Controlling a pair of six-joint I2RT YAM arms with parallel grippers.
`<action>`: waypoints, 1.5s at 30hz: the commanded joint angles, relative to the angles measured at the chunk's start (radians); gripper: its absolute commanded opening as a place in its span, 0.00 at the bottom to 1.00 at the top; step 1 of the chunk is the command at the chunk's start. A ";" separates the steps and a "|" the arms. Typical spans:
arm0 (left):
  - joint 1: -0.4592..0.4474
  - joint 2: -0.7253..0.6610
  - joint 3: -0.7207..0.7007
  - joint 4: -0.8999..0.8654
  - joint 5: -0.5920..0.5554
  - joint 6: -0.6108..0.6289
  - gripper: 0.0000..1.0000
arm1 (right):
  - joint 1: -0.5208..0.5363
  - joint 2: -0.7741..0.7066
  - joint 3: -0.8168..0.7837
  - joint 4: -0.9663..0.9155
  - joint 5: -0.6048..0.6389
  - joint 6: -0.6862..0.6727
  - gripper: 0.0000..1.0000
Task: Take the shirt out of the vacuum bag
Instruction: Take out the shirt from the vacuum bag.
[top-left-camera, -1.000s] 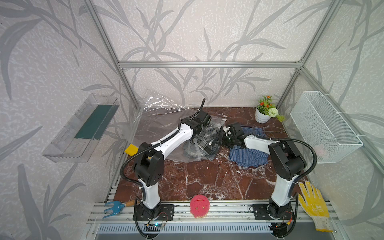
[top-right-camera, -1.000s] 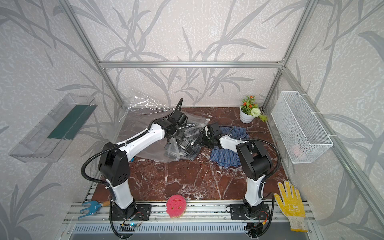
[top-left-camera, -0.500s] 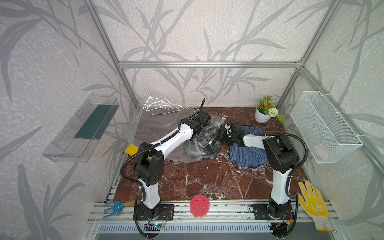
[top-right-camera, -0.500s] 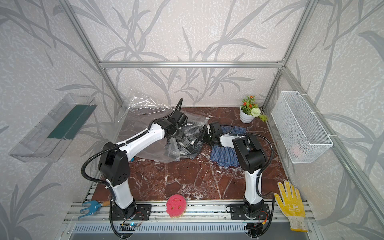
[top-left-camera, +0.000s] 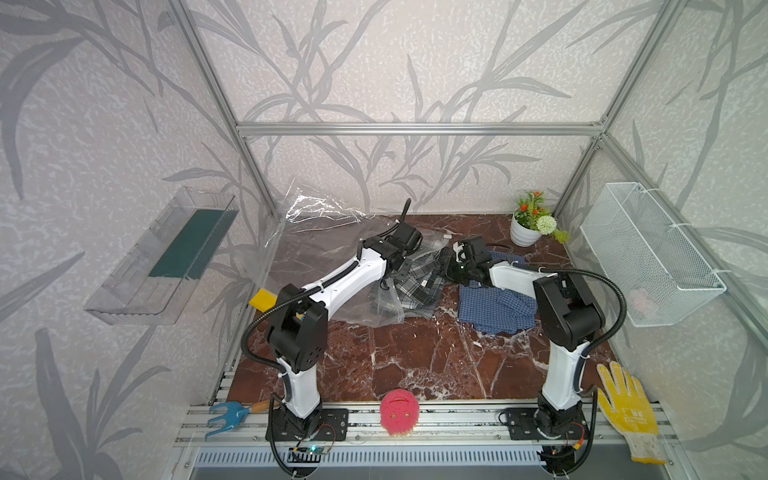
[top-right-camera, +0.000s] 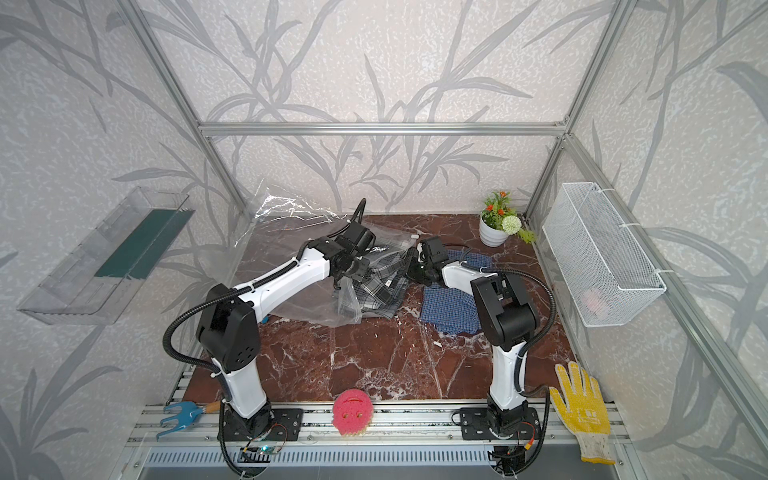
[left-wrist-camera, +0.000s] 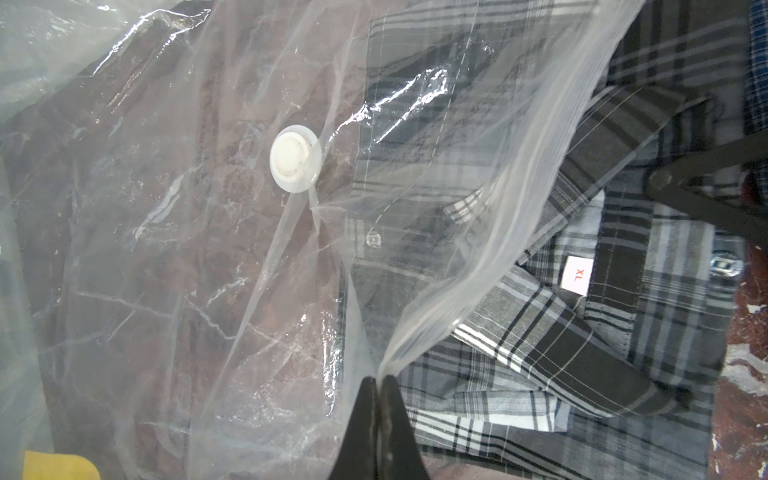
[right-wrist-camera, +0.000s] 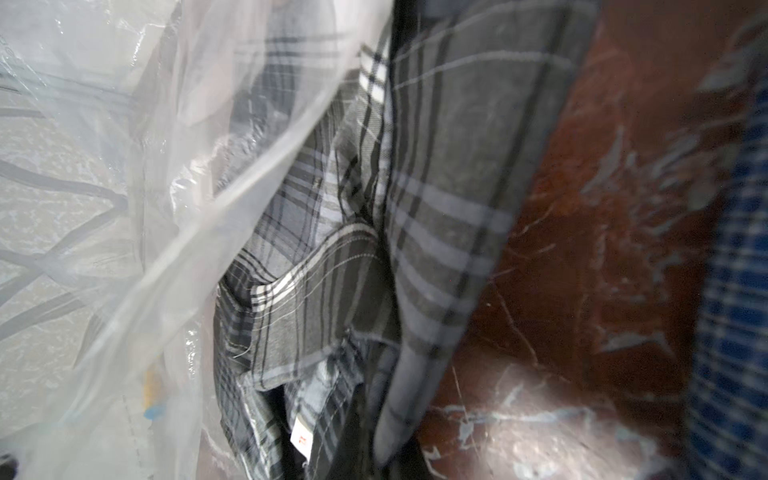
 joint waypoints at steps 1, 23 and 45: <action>-0.003 -0.014 0.013 0.000 -0.013 -0.010 0.03 | -0.002 -0.068 0.051 -0.116 0.033 -0.050 0.00; 0.391 -0.048 -0.152 0.142 0.115 -0.273 0.78 | 0.020 0.057 0.165 -0.095 -0.042 0.007 0.00; 0.512 0.291 -0.009 0.090 0.242 -0.303 0.72 | 0.026 0.035 0.245 -0.302 -0.020 -0.076 0.00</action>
